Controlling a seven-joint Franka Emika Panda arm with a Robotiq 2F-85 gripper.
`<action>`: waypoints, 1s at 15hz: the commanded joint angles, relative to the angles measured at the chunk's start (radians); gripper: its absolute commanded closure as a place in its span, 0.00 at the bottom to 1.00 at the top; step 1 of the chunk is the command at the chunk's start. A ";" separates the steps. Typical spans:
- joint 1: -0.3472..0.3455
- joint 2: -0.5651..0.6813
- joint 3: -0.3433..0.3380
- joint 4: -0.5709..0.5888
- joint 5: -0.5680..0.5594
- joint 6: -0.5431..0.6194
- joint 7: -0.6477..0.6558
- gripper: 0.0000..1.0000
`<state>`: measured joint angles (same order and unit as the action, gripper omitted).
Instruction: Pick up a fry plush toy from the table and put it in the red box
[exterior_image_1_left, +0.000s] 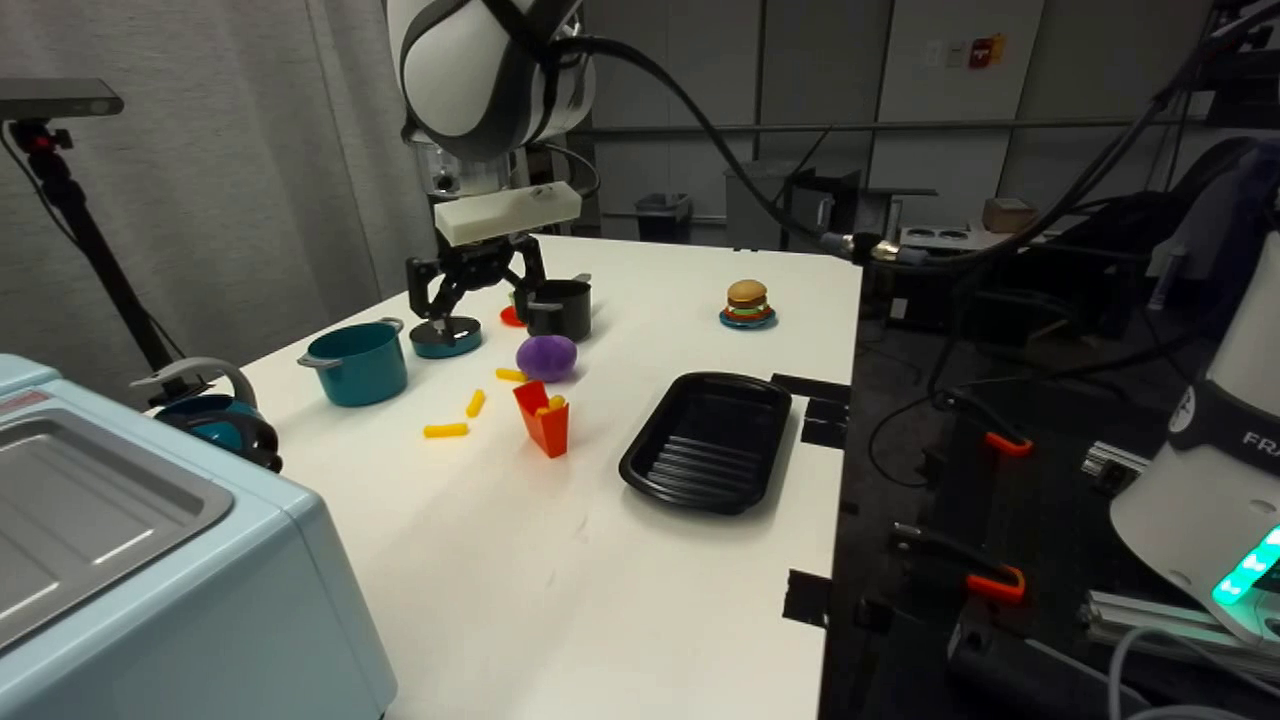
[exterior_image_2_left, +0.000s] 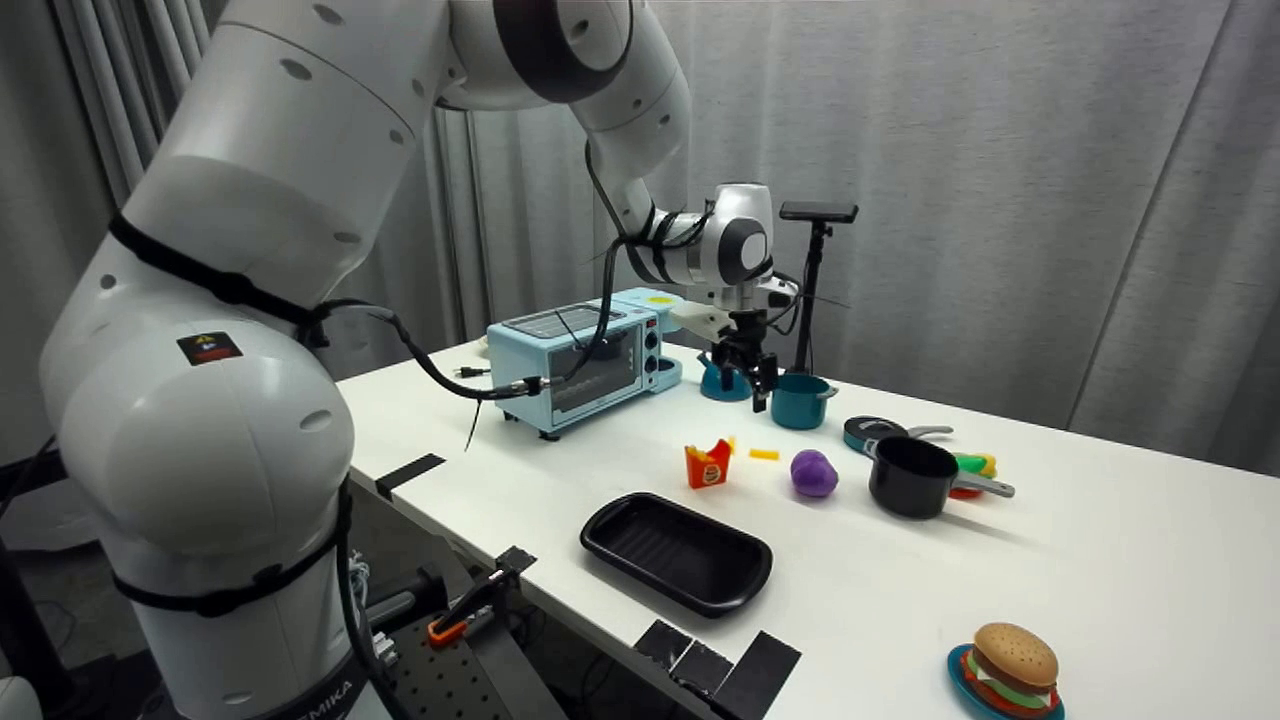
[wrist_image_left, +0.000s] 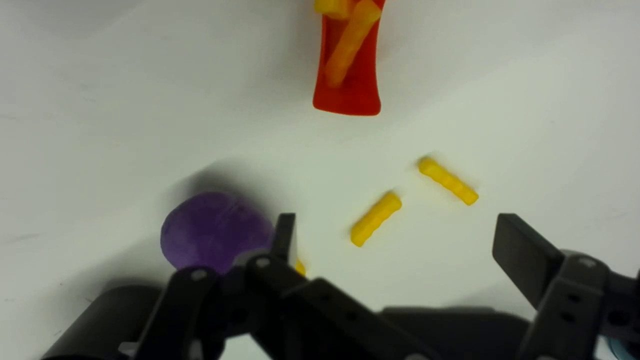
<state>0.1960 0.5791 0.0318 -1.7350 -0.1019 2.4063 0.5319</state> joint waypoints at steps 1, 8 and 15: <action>0.034 0.093 -0.041 0.110 0.030 -0.006 0.046 0.00; 0.040 0.228 -0.074 0.261 0.039 0.003 0.100 0.00; 0.066 0.327 -0.091 0.345 0.035 0.014 0.149 0.00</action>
<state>0.2293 0.8483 -0.0307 -1.4554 -0.0853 2.4076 0.6503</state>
